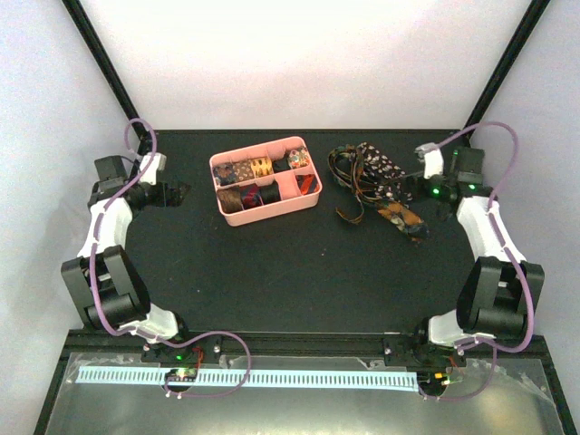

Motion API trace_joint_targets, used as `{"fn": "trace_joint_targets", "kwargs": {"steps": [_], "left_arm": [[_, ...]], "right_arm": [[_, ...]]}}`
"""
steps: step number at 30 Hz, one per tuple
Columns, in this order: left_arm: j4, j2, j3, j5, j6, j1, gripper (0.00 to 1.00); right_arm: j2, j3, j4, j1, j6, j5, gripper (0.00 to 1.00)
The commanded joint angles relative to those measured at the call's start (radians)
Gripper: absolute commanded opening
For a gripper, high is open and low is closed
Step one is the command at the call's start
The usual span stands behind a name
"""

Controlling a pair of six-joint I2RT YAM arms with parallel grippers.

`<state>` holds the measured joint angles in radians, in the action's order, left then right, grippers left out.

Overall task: Roll the ties
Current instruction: Pick up the tie from the tie pile.

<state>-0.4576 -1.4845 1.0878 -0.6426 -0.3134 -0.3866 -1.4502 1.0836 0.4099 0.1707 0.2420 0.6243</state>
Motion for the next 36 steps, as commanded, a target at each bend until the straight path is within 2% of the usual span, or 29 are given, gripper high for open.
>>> {"fn": "trace_joint_targets", "kwargs": {"steps": [1, 4, 7, 12, 18, 22, 27, 36], "left_arm": [[0.011, 0.068, -0.026, 0.072, -0.016, 0.087, 0.99], [0.021, 0.097, -0.046, 0.124, -0.011, 0.144, 0.99], [0.027, 0.116, -0.057, 0.125, 0.001, 0.162, 0.99], [0.016, 0.135, -0.07, 0.118, 0.003, 0.164, 0.99], [0.018, 0.144, -0.08, 0.104, 0.009, 0.166, 0.99], [0.018, 0.148, -0.075, 0.109, 0.014, 0.167, 0.99], [0.008, 0.164, -0.073, 0.117, 0.007, 0.168, 0.99], [-0.009, 0.182, -0.064, 0.125, -0.004, 0.168, 0.99]], "right_arm": [[-0.059, 0.07, 0.005, -0.169, 0.052, -0.223, 1.0], [-0.145, 0.136, 0.01, -0.283, 0.068, -0.345, 0.96], [-0.25, 0.212, 0.039, -0.36, 0.076, -0.454, 0.86], [-0.358, 0.249, 0.028, -0.406, 0.085, -0.56, 0.77], [-0.451, 0.251, 0.019, -0.425, 0.105, -0.606, 0.61], [-0.479, 0.254, 0.028, -0.428, 0.11, -0.632, 0.4], [-0.394, 0.225, 0.041, -0.428, 0.123, -0.624, 0.04], [-0.185, 0.229, 0.124, -0.424, 0.221, -0.692, 0.02]]}}
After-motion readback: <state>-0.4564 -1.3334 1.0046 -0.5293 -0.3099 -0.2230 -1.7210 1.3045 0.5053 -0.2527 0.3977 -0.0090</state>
